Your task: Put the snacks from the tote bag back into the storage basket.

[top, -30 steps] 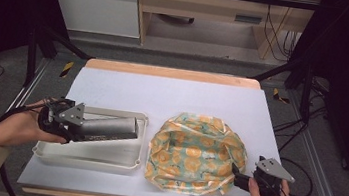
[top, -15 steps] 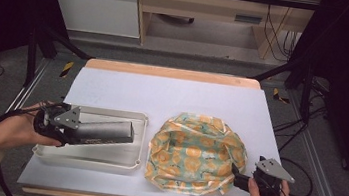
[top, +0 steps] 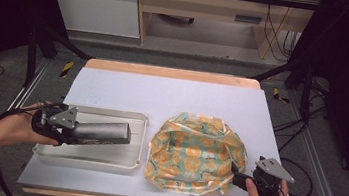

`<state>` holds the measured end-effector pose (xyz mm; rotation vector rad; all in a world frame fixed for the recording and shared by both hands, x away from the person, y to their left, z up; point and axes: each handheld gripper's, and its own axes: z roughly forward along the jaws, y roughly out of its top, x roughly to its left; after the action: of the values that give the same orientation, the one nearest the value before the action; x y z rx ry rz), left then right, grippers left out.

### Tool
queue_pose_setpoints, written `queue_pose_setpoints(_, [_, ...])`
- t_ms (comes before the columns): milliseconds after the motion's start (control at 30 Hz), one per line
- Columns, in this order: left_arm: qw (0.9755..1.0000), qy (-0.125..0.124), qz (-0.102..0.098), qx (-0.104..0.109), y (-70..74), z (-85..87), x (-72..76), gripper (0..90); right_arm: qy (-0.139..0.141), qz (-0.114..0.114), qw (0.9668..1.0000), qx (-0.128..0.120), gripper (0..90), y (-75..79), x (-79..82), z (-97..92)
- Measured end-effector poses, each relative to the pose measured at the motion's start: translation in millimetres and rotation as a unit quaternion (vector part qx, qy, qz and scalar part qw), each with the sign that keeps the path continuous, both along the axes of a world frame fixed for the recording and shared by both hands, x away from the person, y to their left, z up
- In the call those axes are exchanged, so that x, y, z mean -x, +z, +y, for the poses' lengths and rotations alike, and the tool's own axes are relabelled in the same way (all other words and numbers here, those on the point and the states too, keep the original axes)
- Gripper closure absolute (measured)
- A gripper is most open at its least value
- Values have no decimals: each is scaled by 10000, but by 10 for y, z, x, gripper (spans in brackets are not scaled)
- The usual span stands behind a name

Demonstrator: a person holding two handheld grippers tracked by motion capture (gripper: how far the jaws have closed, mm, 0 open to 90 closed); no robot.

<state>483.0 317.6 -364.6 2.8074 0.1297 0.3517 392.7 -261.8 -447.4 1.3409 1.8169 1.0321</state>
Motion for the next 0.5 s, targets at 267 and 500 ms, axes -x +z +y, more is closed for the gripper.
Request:
queue_pose_setpoints(267, [9999, -120, 52, -25, -55, -15, -16, 435, -69, 54, 9999, 55, 47, -17, 2, -8])
queue_pose_setpoints(500, [9998, -191, 109, 0, -120, -46, -12, 436, -53, 71, 9999, 133, 50, -16, 1, 6])
